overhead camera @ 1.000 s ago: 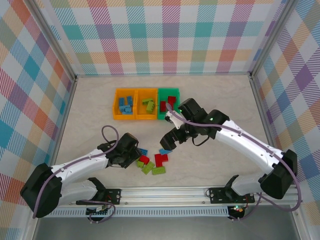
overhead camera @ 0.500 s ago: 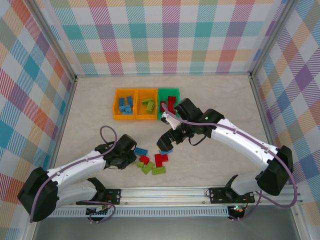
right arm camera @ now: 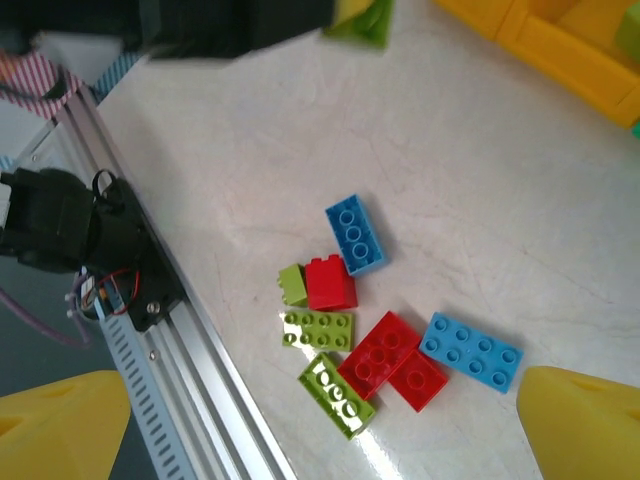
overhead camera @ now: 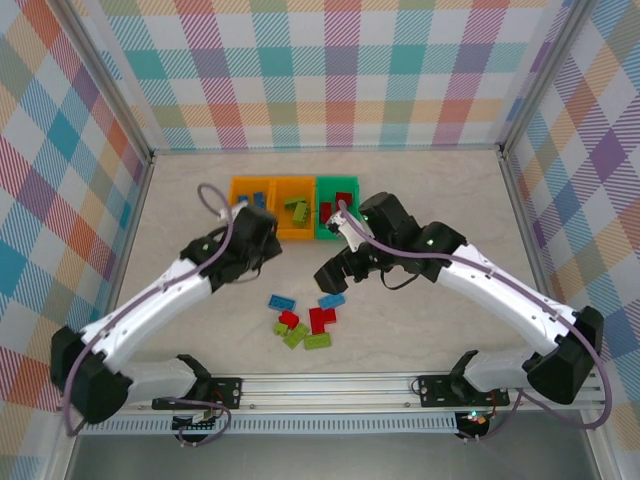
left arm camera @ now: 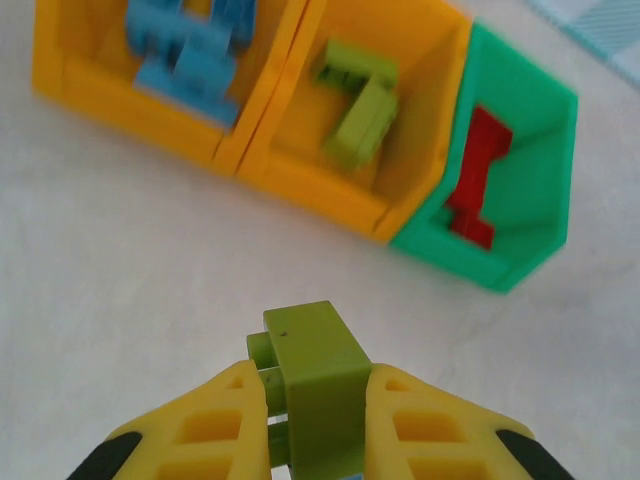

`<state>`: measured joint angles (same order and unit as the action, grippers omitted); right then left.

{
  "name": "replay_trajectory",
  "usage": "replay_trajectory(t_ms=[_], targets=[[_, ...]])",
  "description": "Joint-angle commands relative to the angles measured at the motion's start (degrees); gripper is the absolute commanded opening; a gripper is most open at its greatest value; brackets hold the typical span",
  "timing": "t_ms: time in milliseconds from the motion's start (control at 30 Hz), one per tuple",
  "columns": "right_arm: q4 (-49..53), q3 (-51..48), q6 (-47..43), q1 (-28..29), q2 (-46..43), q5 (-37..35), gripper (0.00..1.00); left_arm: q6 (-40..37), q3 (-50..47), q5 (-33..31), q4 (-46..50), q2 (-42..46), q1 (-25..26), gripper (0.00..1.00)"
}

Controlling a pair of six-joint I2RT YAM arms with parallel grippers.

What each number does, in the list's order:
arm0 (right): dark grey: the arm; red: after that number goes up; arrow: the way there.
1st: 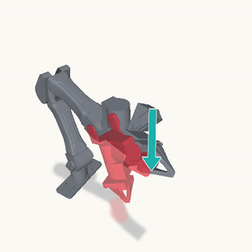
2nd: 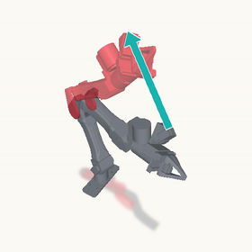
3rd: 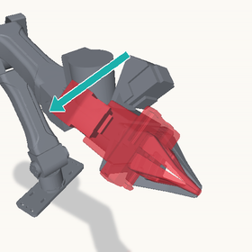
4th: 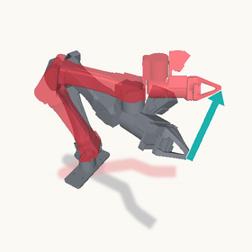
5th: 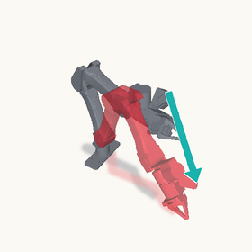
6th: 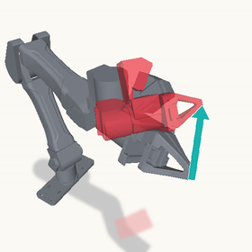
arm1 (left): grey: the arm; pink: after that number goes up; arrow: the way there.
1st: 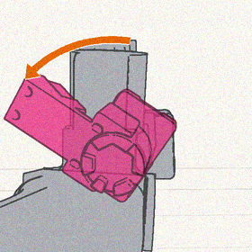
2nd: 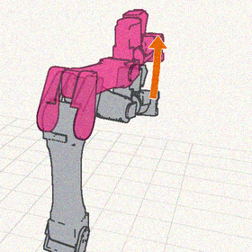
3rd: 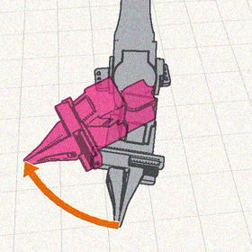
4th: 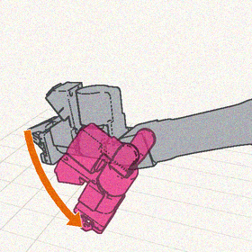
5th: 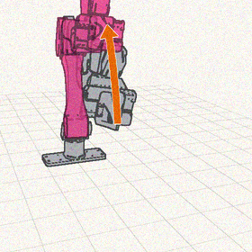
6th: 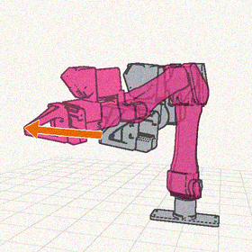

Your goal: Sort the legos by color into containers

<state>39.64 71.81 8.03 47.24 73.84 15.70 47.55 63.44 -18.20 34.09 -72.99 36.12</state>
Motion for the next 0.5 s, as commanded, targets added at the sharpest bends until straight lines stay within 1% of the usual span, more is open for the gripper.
replay_trajectory(t_ms=[0, 100, 167, 233, 333, 467], targets=[[-1.98, -1.71, 2.38, 0.23, -2.04, -2.53, 1.0, -8.85, 6.82, -2.84, -7.3, -11.29, -3.71, 0.14], [-1.21, -2.64, 3.35, 0.23, -3.79, -4.03, 1.0, -12.23, 15.22, -1.01, -10.43, -22.64, -5.55, 0.15], [-0.86, -3.48, 3.85, 0.24, -5.2, -4.54, 1.0, -13.66, 20.49, -0.4, -11.1, -28.81, -6.34, 0.18], [-0.48, -4.66, 4.41, 0.24, -6.73, -4.88, 1.0, -14.37, 25.2, -0.81, -10.57, -33.91, -6.92, 0.25], [-0.46, -6.4, 5.28, 0.22, -8.79, -5.38, 1.0, -13.91, 29.54, -1.21, -8.54, -37.62, -7.43, 0.35], [-0.96, -8.44, 5.77, 0.28, -10.43, -6.34, 1.0, -13.07, 29.16, 0.03, -8.05, -35.55, -7.38, 0.47]])
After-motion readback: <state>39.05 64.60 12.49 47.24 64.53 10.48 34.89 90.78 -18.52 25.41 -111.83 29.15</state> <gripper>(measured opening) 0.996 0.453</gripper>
